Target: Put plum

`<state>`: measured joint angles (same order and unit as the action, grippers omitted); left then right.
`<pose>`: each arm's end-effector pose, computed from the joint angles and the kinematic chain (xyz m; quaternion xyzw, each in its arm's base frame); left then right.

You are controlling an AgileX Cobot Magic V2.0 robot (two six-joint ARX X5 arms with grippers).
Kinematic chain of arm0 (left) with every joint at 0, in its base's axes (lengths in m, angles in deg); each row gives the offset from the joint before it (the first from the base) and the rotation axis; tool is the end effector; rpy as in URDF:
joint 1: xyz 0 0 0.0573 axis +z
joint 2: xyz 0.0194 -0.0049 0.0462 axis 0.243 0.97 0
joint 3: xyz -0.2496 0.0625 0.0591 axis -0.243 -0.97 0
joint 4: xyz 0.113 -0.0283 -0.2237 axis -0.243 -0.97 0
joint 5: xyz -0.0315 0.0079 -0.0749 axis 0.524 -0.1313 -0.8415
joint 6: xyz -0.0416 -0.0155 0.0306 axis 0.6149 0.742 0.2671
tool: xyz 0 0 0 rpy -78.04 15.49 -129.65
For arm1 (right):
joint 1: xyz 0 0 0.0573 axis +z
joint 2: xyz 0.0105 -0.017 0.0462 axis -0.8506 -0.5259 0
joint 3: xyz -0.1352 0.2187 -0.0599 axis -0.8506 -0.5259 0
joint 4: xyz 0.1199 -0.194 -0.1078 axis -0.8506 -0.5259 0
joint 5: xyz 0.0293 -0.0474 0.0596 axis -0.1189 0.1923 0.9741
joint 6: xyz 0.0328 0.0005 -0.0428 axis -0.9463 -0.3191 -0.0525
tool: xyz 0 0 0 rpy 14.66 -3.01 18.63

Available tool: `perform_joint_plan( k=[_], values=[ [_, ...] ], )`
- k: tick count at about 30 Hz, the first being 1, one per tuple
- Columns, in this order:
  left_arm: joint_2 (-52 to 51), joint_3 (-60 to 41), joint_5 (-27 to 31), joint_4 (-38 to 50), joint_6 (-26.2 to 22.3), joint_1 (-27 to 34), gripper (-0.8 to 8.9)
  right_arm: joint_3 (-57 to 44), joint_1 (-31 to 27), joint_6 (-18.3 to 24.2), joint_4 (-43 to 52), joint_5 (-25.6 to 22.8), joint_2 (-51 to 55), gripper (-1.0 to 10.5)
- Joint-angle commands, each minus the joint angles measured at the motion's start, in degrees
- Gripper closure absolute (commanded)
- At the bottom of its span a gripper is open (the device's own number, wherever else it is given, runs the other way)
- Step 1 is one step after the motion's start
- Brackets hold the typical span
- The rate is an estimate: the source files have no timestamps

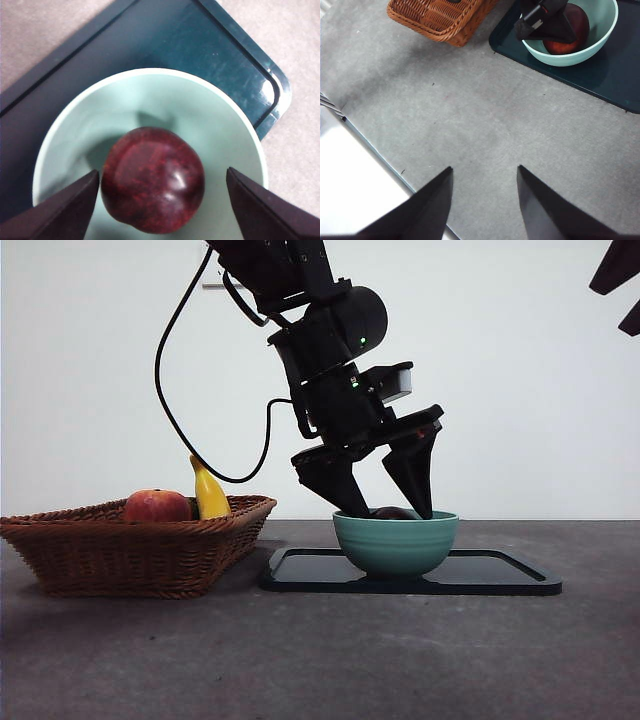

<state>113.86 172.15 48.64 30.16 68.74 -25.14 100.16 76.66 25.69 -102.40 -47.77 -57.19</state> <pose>0.3677 -0.3076 0.2142 0.1445 0.4637 -0.3912 0.7817 0.1236 0.0558 0.2963 0.0481 0.3974 0.3621 0.8418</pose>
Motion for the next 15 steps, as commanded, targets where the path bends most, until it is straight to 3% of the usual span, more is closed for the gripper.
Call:
perform_joint_plan(
  k=[1, 15],
  values=[
    [1.7, 1.7, 0.2, 0.2, -1.3, -0.7, 4.10, 0.3, 0.4, 0.7, 0.5, 0.1, -0.3, 7.4],
    [2.2, 1.7, 0.3, -0.4, -2.8, -0.7, 4.09, 0.3, 0.4, 0.9, 0.5, 0.1, -0.3, 7.4]
  ],
)
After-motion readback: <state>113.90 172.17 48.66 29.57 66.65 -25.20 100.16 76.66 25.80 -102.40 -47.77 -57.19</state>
